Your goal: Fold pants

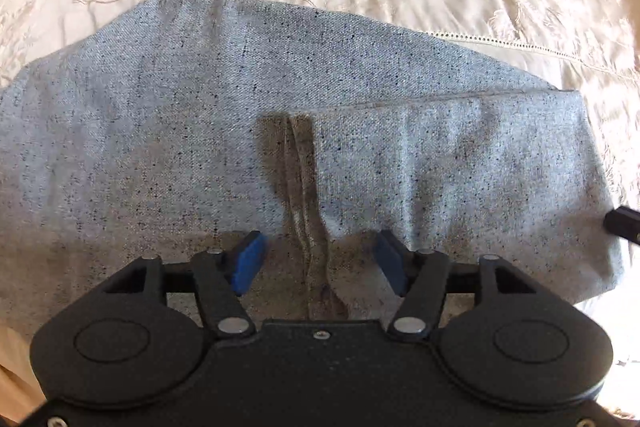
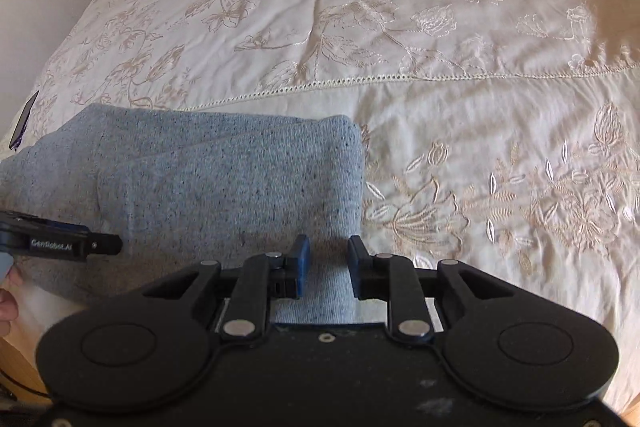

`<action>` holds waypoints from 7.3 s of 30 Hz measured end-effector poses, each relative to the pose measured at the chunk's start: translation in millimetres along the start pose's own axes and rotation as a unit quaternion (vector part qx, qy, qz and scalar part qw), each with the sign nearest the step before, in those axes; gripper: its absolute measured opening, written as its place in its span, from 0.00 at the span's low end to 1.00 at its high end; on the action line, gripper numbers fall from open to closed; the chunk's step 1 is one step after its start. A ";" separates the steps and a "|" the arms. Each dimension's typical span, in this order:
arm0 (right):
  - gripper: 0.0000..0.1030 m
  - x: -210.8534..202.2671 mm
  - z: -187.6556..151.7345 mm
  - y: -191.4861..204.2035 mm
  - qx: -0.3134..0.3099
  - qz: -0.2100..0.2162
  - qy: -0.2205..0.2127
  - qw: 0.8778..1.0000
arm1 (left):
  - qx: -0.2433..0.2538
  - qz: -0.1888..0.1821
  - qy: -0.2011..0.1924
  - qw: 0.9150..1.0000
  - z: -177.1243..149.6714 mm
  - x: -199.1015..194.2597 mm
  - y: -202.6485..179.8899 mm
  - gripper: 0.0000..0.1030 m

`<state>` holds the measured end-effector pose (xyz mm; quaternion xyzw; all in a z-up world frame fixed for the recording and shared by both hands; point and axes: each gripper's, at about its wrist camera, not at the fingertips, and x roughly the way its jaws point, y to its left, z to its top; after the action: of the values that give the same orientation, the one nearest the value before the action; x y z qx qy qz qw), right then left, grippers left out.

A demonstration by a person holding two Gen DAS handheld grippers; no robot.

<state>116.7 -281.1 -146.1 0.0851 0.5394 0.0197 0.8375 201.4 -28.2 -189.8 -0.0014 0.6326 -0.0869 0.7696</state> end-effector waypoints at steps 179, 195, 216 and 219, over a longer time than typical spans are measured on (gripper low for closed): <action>0.37 7.0 21.0 19.6 0.027 0.136 0.024 0.990 | -0.025 0.182 -0.035 0.982 -21.9 -86.2 11.6 0.40; 0.08 10.5 23.0 44.8 0.035 0.148 0.028 0.988 | -0.018 0.131 -0.033 0.991 -40.1 -99.2 18.3 0.40; 0.35 -22.0 22.6 53.1 -0.068 -0.027 -0.075 0.995 | 0.078 0.125 -0.091 0.985 -10.5 -66.0 -6.0 0.54; 0.37 -2.0 27.1 32.0 -0.026 -0.019 -0.033 0.999 | 0.066 0.126 -0.082 0.986 -5.1 -59.0 17.5 0.57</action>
<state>142.4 -253.1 -128.1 0.0539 0.5126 0.0150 0.8568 187.9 -2.5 -135.3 0.1221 0.5549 -0.0302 0.8223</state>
